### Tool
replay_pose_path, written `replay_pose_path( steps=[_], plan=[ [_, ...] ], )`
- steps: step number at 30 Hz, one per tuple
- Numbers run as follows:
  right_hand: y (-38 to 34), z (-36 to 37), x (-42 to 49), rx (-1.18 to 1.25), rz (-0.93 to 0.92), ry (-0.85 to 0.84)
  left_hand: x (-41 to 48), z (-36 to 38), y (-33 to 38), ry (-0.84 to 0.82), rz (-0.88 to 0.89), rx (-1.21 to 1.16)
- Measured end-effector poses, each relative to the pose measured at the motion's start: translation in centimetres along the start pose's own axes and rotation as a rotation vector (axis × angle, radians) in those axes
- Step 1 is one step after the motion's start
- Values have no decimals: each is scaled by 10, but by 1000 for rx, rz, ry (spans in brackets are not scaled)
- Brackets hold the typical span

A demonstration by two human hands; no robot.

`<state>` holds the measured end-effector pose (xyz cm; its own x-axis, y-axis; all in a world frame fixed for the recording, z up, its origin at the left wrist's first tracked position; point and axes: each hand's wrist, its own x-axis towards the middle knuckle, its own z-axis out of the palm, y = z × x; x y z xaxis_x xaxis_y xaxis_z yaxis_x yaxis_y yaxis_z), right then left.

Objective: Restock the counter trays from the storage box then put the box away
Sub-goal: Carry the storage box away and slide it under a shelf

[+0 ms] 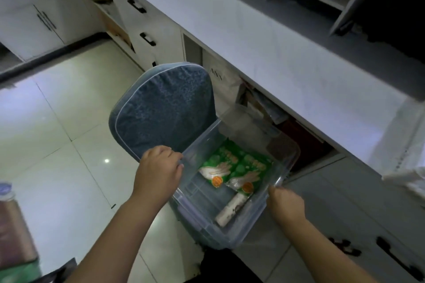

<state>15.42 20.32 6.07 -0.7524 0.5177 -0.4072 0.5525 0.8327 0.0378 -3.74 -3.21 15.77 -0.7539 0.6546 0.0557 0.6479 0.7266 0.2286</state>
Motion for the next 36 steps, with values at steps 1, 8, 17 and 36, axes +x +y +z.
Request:
replay_pose_path(
  steps=[1, 8, 17, 36],
  plan=[
    [4, 7, 5, -2, 8, -30, 7, 7, -2, -23, 3, 4],
    [15, 29, 33, 78, 128, -157, 58, 51, -16, -202, 30, 35],
    [-13, 55, 52, 408, 521, -221, 131, 122, -34, -510, 59, -55],
    [-73, 86, 26, 1035, 1157, 35, 176, 185, -42, -708, 53, -80]
  ],
)
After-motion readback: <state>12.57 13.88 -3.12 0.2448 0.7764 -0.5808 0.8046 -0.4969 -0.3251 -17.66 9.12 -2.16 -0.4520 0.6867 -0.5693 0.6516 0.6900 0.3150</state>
